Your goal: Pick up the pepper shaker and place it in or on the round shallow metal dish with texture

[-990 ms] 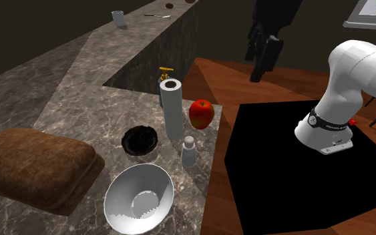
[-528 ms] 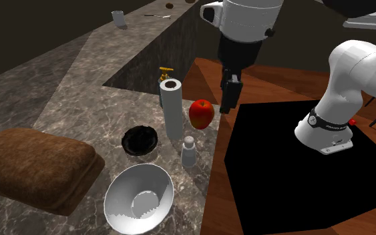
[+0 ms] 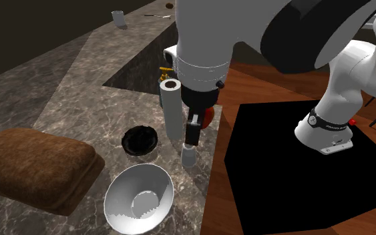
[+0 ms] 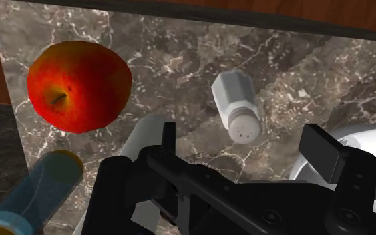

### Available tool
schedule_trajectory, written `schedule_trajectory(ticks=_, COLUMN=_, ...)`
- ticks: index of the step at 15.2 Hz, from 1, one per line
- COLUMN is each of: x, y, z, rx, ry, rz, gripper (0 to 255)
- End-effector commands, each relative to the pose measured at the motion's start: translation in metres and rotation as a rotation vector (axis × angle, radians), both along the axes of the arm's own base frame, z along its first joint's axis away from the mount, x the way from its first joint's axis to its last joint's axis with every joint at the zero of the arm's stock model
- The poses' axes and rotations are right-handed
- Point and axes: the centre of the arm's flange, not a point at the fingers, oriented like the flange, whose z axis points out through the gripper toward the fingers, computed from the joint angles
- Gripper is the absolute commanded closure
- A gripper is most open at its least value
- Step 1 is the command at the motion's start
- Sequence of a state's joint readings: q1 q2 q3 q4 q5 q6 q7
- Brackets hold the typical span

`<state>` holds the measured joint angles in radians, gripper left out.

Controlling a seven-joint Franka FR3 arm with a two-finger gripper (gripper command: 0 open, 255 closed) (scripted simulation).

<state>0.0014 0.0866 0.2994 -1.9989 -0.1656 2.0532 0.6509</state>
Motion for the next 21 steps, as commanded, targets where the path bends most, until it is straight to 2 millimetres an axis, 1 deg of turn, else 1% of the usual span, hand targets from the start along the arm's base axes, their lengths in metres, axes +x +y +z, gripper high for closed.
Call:
schedule_trajectory(ticks=1, x=0.017, y=0.009, z=-0.017, rx=-0.003, ry=0.002, rz=-0.013, gripper=0)
schedule_trajectory(ticks=2, x=0.024, y=0.012, z=-0.022, rx=-0.003, ry=0.002, rz=-0.017, gripper=0)
schedule_trajectory(ticks=10, x=0.024, y=0.007, z=-0.062, rx=-0.003, ry=0.002, rz=-0.017, gripper=0)
schedule_trajectory(ticks=17, x=0.024, y=0.007, z=-0.062, rx=-0.003, ry=0.002, rz=-0.017, gripper=0)
schedule_trajectory(ticks=18, x=0.024, y=0.007, z=-0.062, rx=-0.003, ry=0.002, rz=-0.017, gripper=255)
schedule_trajectory(ticks=21, x=0.024, y=0.007, z=-0.062, rx=-0.003, ry=0.002, rz=-0.017, gripper=255)
